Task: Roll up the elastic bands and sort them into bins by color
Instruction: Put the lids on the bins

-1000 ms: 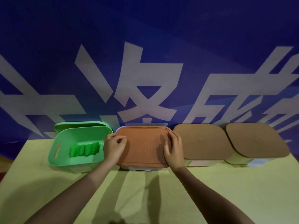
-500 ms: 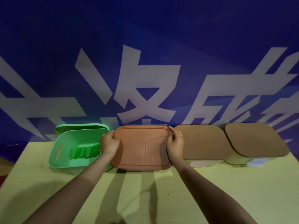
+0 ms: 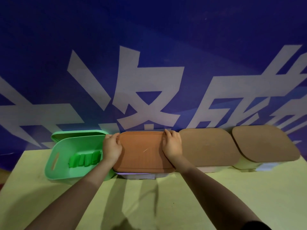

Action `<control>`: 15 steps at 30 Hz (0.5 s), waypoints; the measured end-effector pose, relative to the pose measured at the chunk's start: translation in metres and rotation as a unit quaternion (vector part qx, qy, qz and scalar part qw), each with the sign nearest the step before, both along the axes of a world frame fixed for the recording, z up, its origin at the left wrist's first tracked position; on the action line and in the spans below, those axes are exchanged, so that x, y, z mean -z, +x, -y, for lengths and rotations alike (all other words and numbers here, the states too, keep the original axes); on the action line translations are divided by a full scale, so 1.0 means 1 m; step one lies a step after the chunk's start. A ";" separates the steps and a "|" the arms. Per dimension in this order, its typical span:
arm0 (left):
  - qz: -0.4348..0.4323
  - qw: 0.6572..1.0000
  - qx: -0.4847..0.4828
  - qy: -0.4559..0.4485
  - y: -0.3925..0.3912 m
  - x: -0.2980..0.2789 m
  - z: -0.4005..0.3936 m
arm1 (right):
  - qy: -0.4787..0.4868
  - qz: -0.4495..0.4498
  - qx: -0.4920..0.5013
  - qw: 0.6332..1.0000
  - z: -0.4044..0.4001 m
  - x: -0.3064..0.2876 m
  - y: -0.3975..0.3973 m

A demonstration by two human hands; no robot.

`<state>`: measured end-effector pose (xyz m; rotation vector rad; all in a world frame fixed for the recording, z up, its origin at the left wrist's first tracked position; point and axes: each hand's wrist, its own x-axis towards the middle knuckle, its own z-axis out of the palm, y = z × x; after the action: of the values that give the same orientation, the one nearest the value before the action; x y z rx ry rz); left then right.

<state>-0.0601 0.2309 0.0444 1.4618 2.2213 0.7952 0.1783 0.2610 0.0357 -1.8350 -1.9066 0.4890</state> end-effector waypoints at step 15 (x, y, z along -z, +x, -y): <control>-0.210 0.969 0.130 -0.004 0.016 0.015 0.023 | -0.004 0.117 -0.044 0.992 0.005 -0.003 -0.011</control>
<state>-0.0438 0.2075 0.0297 2.0180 2.2365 0.4184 0.1669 0.2561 0.0388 -1.8914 -2.1493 0.3207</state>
